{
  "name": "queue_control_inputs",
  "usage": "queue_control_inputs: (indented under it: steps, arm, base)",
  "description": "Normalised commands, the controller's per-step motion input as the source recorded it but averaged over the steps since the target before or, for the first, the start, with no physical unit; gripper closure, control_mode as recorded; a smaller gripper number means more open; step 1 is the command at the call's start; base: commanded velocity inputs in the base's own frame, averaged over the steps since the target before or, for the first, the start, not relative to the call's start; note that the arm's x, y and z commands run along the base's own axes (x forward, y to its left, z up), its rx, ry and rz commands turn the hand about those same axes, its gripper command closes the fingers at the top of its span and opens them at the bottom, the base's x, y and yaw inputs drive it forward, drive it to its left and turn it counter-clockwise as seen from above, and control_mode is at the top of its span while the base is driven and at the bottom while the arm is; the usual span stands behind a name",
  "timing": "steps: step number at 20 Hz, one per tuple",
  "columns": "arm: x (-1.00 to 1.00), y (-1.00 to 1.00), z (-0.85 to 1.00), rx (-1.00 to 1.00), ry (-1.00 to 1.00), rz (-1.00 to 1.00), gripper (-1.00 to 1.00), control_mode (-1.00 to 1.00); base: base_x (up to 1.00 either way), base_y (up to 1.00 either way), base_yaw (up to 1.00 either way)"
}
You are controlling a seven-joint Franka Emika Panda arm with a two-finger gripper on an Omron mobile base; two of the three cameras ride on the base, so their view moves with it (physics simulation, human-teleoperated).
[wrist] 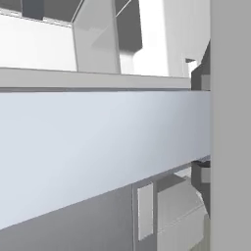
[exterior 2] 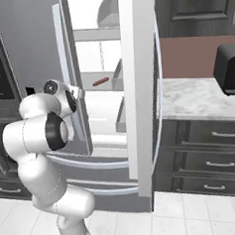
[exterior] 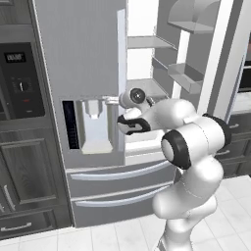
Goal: Move the hot dog bun to the plate on the dining table and place the condiment next to that plate. Then navigate to the fridge and take the sausage and place it on the plate as well.
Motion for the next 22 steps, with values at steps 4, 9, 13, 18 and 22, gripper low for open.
queue_control_inputs:
  steps: [4, 9, 13, 18, 22]
  arm:
    - [-1.00, 0.38, 0.25, 0.00, -0.02, 0.00, 1.00, -1.00]
    - [-1.00, 0.49, 0.34, 0.01, 0.00, 0.00, 1.00, -1.00]
    - [-1.00, 0.67, 0.39, 0.05, 0.01, 0.01, 1.00, -1.00]
    - [-0.96, 0.81, 0.42, 0.06, 0.05, 0.01, 1.00, -1.00]
    - [-0.74, 0.74, 0.36, 0.04, 0.09, 0.00, -1.00, -1.00]
  base:
    - [0.00, 0.00, 0.00]
    - [0.00, 0.00, 0.00]
    - [0.00, 0.00, 0.00]
    - [0.00, 0.00, 0.00]
    - [0.00, 0.00, 0.00]
